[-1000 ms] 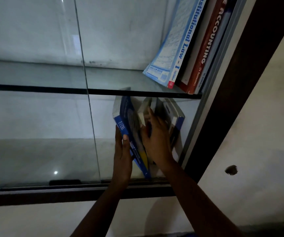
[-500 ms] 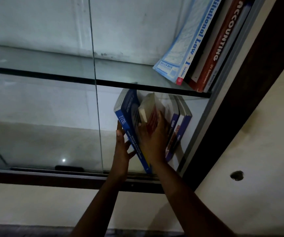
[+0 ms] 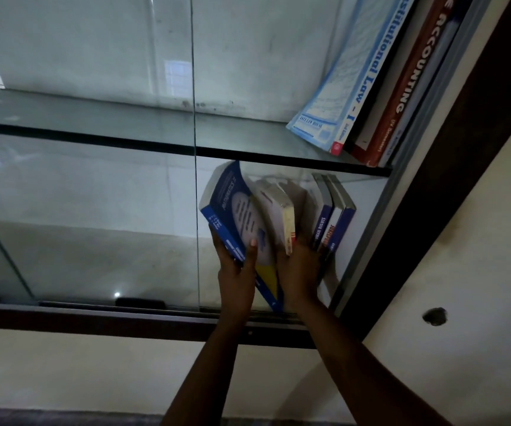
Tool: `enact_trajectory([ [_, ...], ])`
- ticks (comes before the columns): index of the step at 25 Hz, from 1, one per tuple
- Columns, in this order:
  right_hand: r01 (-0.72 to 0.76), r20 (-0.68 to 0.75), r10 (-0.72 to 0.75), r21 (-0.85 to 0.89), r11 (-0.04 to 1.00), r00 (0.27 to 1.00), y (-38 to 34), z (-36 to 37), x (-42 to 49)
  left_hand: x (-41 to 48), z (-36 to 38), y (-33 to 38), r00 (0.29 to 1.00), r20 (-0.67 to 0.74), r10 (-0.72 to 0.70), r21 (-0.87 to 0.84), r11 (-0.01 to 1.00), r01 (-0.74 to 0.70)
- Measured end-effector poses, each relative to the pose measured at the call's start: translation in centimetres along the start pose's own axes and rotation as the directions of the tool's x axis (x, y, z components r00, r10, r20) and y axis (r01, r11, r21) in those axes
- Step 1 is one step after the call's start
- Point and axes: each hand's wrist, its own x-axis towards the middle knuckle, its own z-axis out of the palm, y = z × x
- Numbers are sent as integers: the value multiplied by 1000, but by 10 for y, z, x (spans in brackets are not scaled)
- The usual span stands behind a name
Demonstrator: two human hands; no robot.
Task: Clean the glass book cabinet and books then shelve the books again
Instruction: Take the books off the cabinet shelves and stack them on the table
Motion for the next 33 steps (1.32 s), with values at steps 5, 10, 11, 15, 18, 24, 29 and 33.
enact_trajectory([
  [5, 192, -210, -162, 135, 972, 964, 8, -47, -23, -10, 8, 18, 995, -51, 80, 141, 987, -72],
  [10, 316, -314, -243, 208, 926, 918, 11, -102, -60, -46, 1, 59, 979, 113, 171, 252, 948, -195],
  [11, 343, -326, -262, 223, 912, 908, 14, -114, -67, -56, -1, 69, 973, 142, 180, 251, 945, -211],
  [15, 331, -167, -295, 257, 908, 941, 19, -155, -94, -97, -17, 100, 970, 180, 164, 130, 973, -189],
  [18, 372, -78, -365, 286, 883, 928, 10, -167, -126, -140, -51, 118, 977, 148, 152, 61, 985, -162],
  [24, 519, 75, -575, 347, 781, 815, -42, -144, -196, -229, -167, 122, 981, -147, 131, 243, 966, -92],
  [29, 567, 254, -691, 420, 709, 676, -108, -99, -296, -338, -283, 131, 884, -458, 95, 332, 941, 71],
  [33, 623, 344, -793, 492, 608, 503, -164, -68, -375, -429, -372, 150, 777, -627, 51, 347, 912, 220],
])
